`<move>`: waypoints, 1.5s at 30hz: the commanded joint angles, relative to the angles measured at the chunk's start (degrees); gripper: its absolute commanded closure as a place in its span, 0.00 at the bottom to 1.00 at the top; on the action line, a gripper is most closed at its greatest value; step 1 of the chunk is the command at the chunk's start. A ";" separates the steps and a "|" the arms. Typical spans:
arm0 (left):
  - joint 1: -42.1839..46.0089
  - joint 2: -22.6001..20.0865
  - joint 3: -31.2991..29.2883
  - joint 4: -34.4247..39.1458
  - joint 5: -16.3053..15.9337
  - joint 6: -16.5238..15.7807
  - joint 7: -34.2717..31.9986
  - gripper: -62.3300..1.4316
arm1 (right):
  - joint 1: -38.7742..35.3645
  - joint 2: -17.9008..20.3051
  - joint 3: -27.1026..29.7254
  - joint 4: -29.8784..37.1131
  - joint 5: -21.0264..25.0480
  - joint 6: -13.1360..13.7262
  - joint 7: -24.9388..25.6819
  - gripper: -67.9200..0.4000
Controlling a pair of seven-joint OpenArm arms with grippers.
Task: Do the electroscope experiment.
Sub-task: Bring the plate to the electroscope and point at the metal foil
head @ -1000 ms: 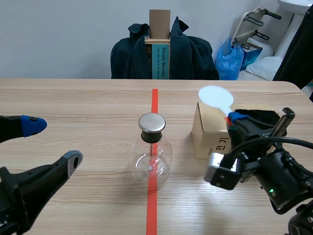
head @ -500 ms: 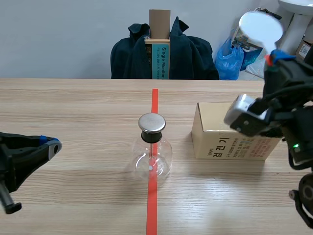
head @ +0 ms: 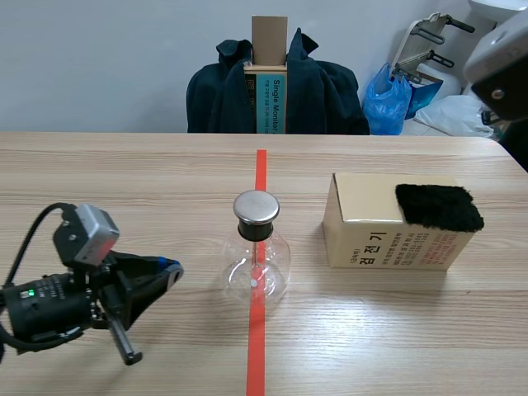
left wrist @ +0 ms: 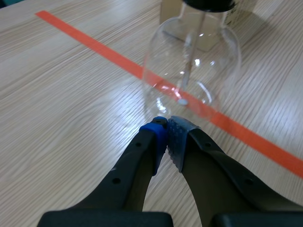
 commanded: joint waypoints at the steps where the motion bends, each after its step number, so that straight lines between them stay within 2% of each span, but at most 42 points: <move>1: -1.25 1.09 0.24 0.79 -0.20 1.38 -0.85 0.93 | 0.68 0.85 0.13 0.15 -0.04 -3.32 0.00 0.98; 4: -3.39 3.08 1.77 -1.31 0.00 2.64 -0.87 0.93 | 0.70 0.74 0.04 0.15 -0.22 -3.32 0.46 0.98; 5: -3.87 3.54 2.14 -1.73 0.50 2.64 -0.83 0.93 | 0.70 0.61 -0.11 0.15 -0.24 -2.21 1.27 0.98; 8: -4.63 4.28 3.37 -2.25 2.01 2.82 -0.83 0.93 | 0.70 0.44 -1.33 0.15 -1.57 2.73 3.10 0.98; 13: -4.79 4.42 4.22 -2.34 2.12 3.98 -0.85 0.93 | 0.68 0.46 -3.69 -0.42 -11.21 12.02 6.10 0.98; 16: -4.79 4.39 4.22 -2.38 2.14 3.98 -0.83 0.93 | 0.68 0.46 -5.38 -1.95 -15.32 15.37 8.61 0.98; 19: -4.79 4.39 4.22 -2.38 2.19 3.98 -0.83 0.93 | 0.68 0.48 -6.54 -4.46 -19.45 17.57 10.78 0.98; 25: -4.79 4.42 4.22 -2.38 3.65 3.98 -0.87 0.93 | 0.68 0.63 -7.48 -10.03 -22.16 17.64 13.64 0.98; 33: -4.79 4.42 4.22 -2.38 3.65 3.98 -0.85 0.93 | 0.68 0.63 -7.48 -17.11 -22.18 17.62 16.04 0.98; 41: -4.76 4.42 4.22 -2.38 3.65 3.98 -0.83 0.93 | 0.68 0.63 -7.48 -19.26 -22.18 17.59 16.52 0.98; 45: -4.76 4.42 4.22 -2.38 3.65 3.98 -0.83 0.93 | 0.68 0.63 -7.48 -19.26 -22.18 17.53 19.41 0.98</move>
